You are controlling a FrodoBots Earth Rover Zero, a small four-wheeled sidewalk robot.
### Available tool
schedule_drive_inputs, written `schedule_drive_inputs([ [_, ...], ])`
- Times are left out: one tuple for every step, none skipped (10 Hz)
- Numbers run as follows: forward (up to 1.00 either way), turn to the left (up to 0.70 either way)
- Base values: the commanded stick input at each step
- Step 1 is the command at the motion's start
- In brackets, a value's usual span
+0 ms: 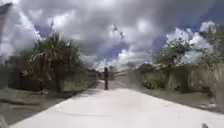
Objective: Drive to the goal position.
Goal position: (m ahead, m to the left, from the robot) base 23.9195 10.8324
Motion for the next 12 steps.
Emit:
schedule_drive_inputs([
  [0.85, 0.00],
  [0.85, 0.00],
  [0.85, -0.01],
  [0.85, -0.04],
  [0.85, -0.16],
  [0.85, -0.22],
  [0.85, -0.09],
  [0.85, 0.00],
  [0.85, 0.00],
  [0.85, 0.00],
  [0.85, 0.00],
  [0.85, 0.00],
])
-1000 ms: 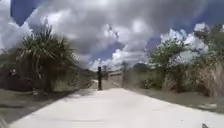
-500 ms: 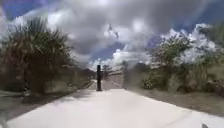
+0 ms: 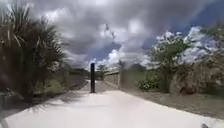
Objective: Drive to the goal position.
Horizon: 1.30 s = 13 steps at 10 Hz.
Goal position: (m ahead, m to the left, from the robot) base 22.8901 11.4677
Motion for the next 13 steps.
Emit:
schedule_drive_inputs([
  [0.85, 0.00],
  [0.85, 0.00],
  [0.85, 0.00],
  [0.85, 0.00],
  [0.85, 0.00],
  [0.85, 0.00],
  [0.85, 0.00],
  [0.85, 0.00],
  [0.85, 0.00],
  [0.85, 0.00],
  [0.85, 0.00],
  [0.85, 0.00],
  [0.85, 0.00],
])
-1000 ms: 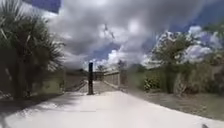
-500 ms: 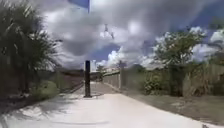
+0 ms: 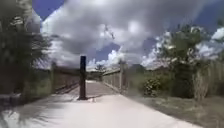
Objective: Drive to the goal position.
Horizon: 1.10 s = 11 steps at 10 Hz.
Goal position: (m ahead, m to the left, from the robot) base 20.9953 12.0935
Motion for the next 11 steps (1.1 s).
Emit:
schedule_drive_inputs([
  [0.85, 0.00],
  [0.85, 0.00],
  [0.85, 0.00],
  [0.85, 0.00],
  [0.85, 0.00],
  [0.85, 0.00],
  [0.85, 0.00],
  [0.85, 0.00],
  [0.85, 0.12],
  [0.85, 0.30],
  [0.85, 0.34],
])
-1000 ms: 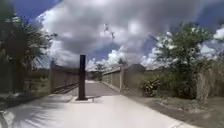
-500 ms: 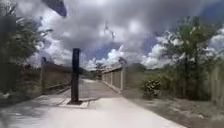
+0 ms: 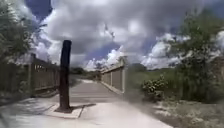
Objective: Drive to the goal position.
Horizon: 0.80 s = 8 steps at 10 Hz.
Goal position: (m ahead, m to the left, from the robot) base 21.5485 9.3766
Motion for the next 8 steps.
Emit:
schedule_drive_inputs([
  [0.85, 0.25],
  [0.85, 0.00],
  [0.85, 0.00],
  [0.85, 0.00],
  [0.85, 0.00],
  [0.85, 0.05],
  [0.85, 0.34],
  [0.85, 0.34],
])
